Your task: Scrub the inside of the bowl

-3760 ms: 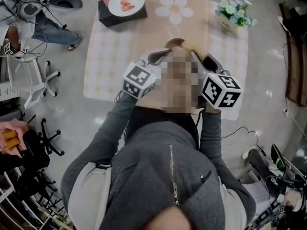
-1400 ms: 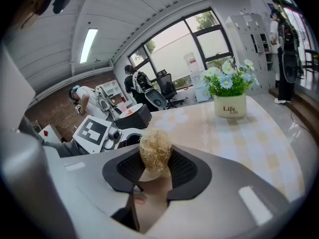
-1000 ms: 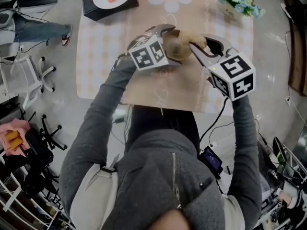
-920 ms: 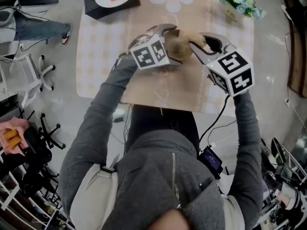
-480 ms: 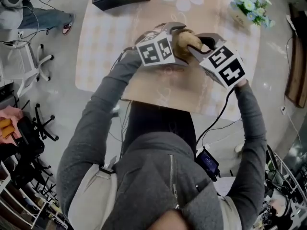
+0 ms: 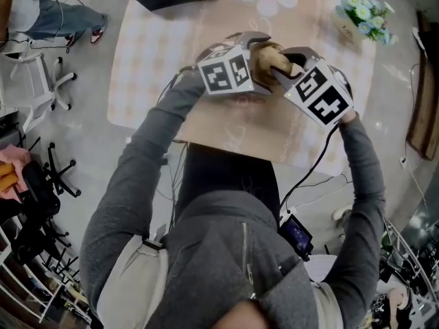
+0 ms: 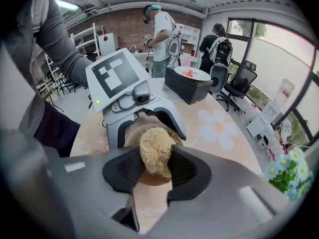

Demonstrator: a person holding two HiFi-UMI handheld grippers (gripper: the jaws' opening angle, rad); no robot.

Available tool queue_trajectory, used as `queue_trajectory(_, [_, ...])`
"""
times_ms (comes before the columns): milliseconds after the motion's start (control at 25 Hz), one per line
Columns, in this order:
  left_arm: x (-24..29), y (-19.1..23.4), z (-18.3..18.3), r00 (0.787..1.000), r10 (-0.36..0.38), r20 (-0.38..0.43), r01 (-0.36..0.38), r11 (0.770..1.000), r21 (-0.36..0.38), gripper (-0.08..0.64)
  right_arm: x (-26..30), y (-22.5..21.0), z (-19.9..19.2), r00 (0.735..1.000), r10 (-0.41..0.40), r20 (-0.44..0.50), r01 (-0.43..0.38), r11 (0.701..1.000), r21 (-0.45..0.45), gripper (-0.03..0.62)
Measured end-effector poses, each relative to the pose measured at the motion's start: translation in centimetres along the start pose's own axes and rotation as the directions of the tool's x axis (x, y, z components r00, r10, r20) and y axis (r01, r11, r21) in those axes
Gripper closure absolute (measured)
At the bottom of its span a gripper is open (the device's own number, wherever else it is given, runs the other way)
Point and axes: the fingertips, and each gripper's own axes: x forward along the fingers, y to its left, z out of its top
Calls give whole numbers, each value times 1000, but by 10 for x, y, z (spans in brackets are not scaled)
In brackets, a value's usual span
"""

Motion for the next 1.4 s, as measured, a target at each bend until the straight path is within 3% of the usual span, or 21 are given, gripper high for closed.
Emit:
queue_trajectory(280, [0, -1, -1, 1000, 4, -1, -4, 1000, -2, -35, 14, 12, 17, 997, 69, -35, -71, 996, -58, 466])
queue_trajectory(680, [0, -1, 0, 1000, 7, 12, -7, 1000, -2, -35, 12, -5, 19, 999, 41, -26, -42, 999, -34, 468])
queue_trajectory(1400, [0, 0, 0, 1000, 5, 14, -5, 1000, -1, -35, -6, -5, -16, 992, 3, -126, -10, 999, -50, 472])
